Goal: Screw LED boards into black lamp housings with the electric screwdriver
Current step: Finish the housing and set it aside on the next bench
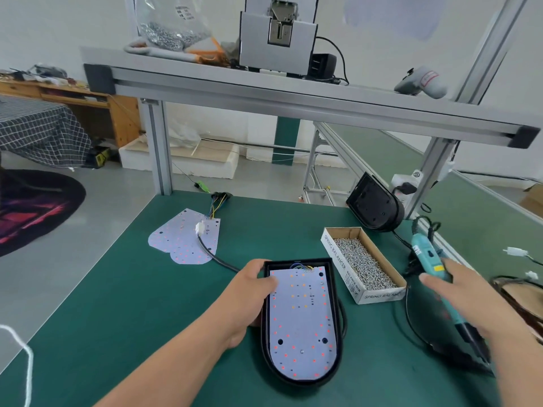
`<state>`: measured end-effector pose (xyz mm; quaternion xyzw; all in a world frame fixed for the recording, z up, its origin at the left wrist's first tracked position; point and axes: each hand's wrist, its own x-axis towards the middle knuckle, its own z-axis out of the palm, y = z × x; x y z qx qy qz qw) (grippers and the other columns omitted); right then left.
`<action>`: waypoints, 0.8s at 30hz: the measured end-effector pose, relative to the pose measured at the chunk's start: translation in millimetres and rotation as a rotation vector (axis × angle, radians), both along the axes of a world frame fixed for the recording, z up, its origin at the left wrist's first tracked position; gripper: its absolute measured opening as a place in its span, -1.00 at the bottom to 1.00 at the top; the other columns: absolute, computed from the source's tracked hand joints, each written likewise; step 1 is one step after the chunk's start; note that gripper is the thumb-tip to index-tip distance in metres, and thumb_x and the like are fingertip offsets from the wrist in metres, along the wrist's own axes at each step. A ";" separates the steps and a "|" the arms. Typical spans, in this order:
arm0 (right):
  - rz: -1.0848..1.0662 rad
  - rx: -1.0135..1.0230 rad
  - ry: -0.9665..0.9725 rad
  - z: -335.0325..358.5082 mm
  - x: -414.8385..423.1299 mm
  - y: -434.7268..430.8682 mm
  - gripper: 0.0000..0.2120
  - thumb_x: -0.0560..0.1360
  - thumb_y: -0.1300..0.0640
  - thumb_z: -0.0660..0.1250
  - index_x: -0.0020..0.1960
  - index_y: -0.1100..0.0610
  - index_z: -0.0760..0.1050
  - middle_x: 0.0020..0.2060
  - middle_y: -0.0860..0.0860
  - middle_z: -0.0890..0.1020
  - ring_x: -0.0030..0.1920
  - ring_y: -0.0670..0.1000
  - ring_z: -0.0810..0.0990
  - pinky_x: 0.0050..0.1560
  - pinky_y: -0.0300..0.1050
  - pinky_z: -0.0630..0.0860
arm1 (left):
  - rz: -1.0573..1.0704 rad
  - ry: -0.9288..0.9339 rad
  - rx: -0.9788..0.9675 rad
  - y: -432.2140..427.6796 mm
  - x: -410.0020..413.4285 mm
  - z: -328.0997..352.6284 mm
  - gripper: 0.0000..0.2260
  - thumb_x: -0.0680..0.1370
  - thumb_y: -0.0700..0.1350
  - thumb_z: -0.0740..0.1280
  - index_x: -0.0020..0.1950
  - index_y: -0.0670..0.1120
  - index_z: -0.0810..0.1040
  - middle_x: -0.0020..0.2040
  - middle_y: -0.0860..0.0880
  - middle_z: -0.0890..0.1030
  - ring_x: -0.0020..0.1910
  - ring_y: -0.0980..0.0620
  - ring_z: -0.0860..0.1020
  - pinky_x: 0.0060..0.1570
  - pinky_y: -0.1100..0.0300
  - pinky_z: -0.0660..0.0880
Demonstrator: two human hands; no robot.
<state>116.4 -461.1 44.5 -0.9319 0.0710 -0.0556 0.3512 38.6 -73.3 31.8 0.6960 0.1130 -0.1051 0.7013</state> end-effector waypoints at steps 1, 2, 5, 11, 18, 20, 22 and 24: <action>0.007 -0.074 -0.006 -1.9 1.8 1.3 -0.91 0.60 0.04 0.44 0.04 -0.03 0.53 -0.25 0.10 0.66 -0.24 0.14 0.63 -0.28 0.00 0.53 | 0.006 -0.002 -0.003 -0.2 0.3 -0.4 -0.74 0.68 -0.19 0.24 0.26 0.08 0.60 0.05 0.02 0.77 0.12 -0.10 0.73 0.28 -0.16 0.60; 0.012 -0.146 -0.008 -3.5 3.1 1.8 -0.91 0.60 0.04 0.44 0.02 -0.02 0.53 -0.24 0.07 0.66 -0.21 0.12 0.63 -0.20 0.02 0.52 | 0.011 0.000 -0.004 -0.3 0.3 -0.4 -0.75 0.69 -0.18 0.24 0.25 0.08 0.61 0.05 0.02 0.77 0.12 -0.09 0.73 0.26 -0.12 0.61; 0.029 -0.313 -0.009 -5.8 5.0 2.2 -0.85 0.59 0.02 0.44 -0.05 0.01 0.49 -0.25 0.02 0.64 -0.20 0.04 0.60 -0.16 0.00 0.47 | 0.023 0.007 -0.014 1.2 1.5 -1.7 -0.78 0.70 -0.14 0.24 0.21 0.09 0.63 0.10 -0.02 0.76 0.19 -0.15 0.70 0.26 -0.10 0.60; 0.062 -0.530 0.069 -7.6 4.3 8.6 -0.72 0.58 -0.12 0.41 -0.05 -0.04 0.34 -0.12 -0.03 0.48 -0.18 0.03 0.54 -0.17 0.05 0.47 | 0.098 0.025 -0.204 4.9 7.9 -7.1 -0.77 0.76 -0.07 0.21 0.25 -0.06 0.65 0.21 -0.11 0.73 0.14 -0.13 0.70 0.30 -0.10 0.55; -0.021 -0.579 -0.282 7.4 -12.7 40.4 -0.71 0.58 0.09 0.35 0.27 0.16 0.50 0.22 0.17 0.61 0.13 0.26 0.54 -0.02 0.06 0.44 | 0.265 0.117 -0.572 6.0 10.7 -2.9 -0.46 0.71 0.28 0.18 0.05 -0.06 0.81 0.04 -0.14 0.78 -0.08 -0.15 0.77 -0.18 0.01 0.68; 0.045 -0.249 -0.424 20.5 -31.3 78.7 -0.66 0.63 -0.14 0.30 0.34 -0.05 0.54 0.20 -0.04 0.66 0.15 0.04 0.63 0.07 0.01 0.51 | 0.261 0.083 -0.659 4.0 10.0 -3.7 -0.45 0.69 0.29 0.20 -0.16 -0.02 0.81 -0.15 -0.10 0.75 -0.26 -0.12 0.73 -0.29 0.05 0.65; 0.240 0.147 -0.319 34.3 -51.6 122.9 -0.62 0.54 -0.38 0.23 0.22 -0.23 0.58 0.04 -0.18 0.73 0.05 -0.18 0.68 0.07 -0.10 0.52 | 0.284 0.043 -0.725 3.0 8.6 -4.2 -0.47 0.67 0.28 0.24 -0.24 -0.02 0.77 -0.26 -0.10 0.65 -0.35 -0.11 0.65 -0.27 0.05 0.62; 0.441 0.339 -0.154 34.9 -62.1 156.6 -0.62 0.46 -0.43 0.26 0.12 -0.27 0.62 -0.03 -0.13 0.76 0.00 -0.12 0.72 0.09 -0.09 0.56 | 0.329 0.022 -0.763 3.9 8.0 -7.3 -0.53 0.66 0.23 0.28 -0.23 -0.03 0.75 -0.25 -0.11 0.62 -0.34 -0.12 0.63 -0.24 0.05 0.62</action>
